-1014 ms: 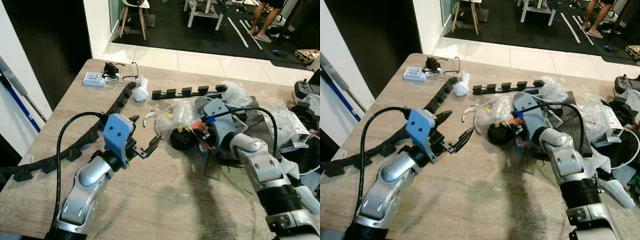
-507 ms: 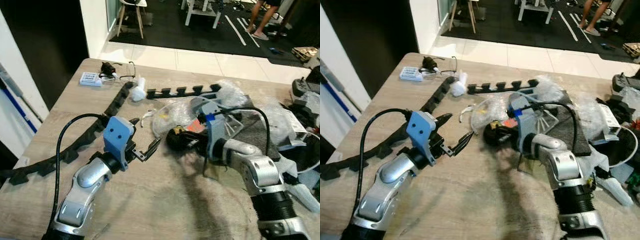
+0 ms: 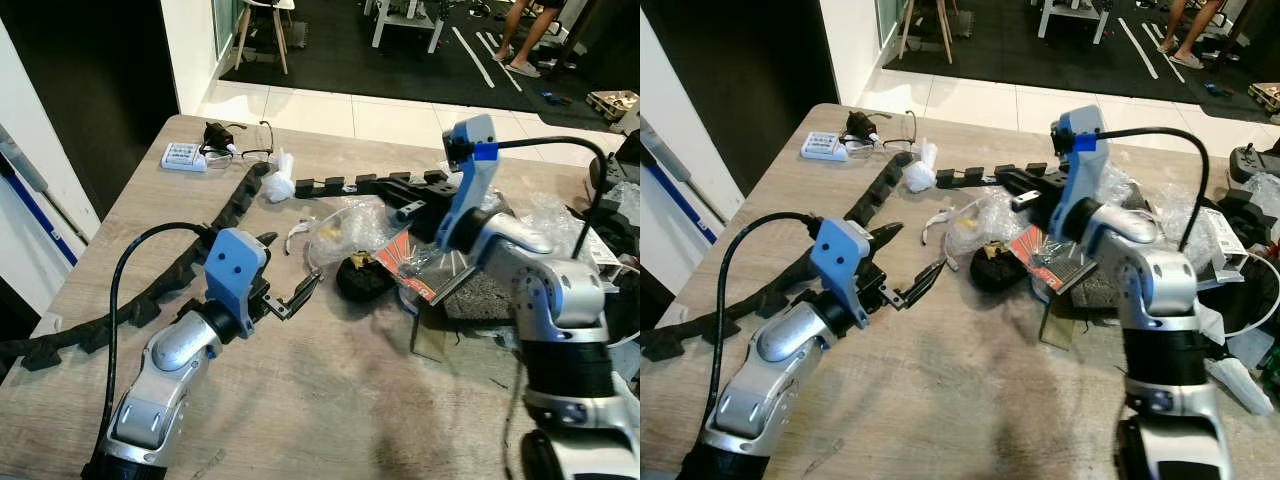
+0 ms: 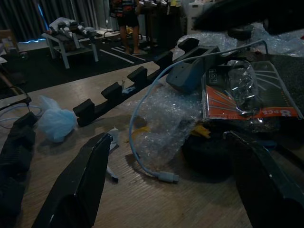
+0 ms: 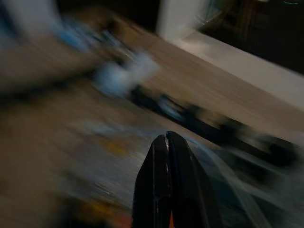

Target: Picking trash to rubbish bin

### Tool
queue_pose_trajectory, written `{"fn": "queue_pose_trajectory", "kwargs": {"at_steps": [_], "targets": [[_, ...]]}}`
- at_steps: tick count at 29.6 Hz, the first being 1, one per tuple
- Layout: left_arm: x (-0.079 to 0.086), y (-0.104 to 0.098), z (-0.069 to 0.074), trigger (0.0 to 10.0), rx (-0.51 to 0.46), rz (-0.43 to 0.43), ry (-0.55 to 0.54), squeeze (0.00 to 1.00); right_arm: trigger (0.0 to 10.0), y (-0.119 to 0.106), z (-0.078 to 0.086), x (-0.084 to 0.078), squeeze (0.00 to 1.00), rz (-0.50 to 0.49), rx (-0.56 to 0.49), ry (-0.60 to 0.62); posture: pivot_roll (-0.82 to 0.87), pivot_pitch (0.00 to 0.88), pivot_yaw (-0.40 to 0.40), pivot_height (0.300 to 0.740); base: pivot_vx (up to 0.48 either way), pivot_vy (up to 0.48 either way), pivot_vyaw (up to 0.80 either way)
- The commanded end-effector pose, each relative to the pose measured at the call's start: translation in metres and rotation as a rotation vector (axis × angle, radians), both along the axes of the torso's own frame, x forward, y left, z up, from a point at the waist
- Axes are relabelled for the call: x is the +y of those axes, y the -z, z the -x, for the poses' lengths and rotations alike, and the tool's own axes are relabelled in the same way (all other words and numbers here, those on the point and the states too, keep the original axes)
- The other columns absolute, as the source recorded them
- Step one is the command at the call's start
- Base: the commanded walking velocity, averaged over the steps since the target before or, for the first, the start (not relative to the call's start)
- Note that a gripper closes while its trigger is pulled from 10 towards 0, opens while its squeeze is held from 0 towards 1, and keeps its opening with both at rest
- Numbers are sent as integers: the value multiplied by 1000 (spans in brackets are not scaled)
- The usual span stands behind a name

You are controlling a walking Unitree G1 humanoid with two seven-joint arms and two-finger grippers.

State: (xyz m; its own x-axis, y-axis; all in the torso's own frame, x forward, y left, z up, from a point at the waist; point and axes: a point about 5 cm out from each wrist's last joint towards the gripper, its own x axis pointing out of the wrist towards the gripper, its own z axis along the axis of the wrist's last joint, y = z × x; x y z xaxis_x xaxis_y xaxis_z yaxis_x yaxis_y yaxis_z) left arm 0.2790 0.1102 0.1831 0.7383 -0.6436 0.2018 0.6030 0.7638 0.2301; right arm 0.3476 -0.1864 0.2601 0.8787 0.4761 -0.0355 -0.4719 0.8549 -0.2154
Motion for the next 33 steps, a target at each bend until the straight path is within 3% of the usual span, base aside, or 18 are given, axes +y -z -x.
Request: {"fn": "queue_pose_trajectory", "kwargs": {"at_steps": [1, 3, 6, 9, 11, 12, 15, 19, 26, 33], "targets": [[-5, 3, 1, 10000, 16, -5, 22, 0, 0, 11, -4, -15, 0, 121, 6, 89, -25, 136, -54, 740, 0, 0, 0], [-6, 3, 0, 10000, 16, -3, 24, 0, 0, 16, -5, -29, 0, 231, -5, 155, -25, 137, -55, 740, 0, 0, 0], [-6, 3, 0, 10000, 15, 0, 24, 0, 0, 15, -6, -39, 0, 269, -41, 202, -25, 137, -55, 740, 0, 0, 0], [-6, 3, 0, 10000, 14, 1, 22, 0, 0, 11, -7, -45, 0, 251, -90, 221, -25, 137, -55, 740, 0, 0, 0], [-5, 1, -2, 10000, 7, 9, 9, 0, 0, -1, -9, -55, 0, 160, -197, 246, -28, 141, -50, 740, 0, 0, 0], [-5, 1, -2, 10000, 7, 9, 9, 0, 0, -1, -9, -55, 0, 160, -197, 246, -28, 141, -50, 740, 0, 0, 0], [-3, -5, -6, 10000, -16, 42, -23, 0, 0, -10, -16, -77, 0, 67, -321, 307, -18, 153, -45, 740, 0, 0, 0], [-3, -8, -7, 10000, -23, 50, -19, 0, 0, -8, -20, -83, 0, 47, -330, 327, -9, 164, -40, 740, 0, 0, 0], [-5, -17, -5, 10000, -45, 50, 16, 0, 0, 4, -28, -103, 0, 4, -256, 423, 15, 211, -24, 740, 0, 0, 0], [-6, -33, 0, 10000, -84, 61, 59, 0, 0, 0, -31, -120, 0, 68, -224, 499, 35, 268, -4, 740, 0, 0, 0]]}}
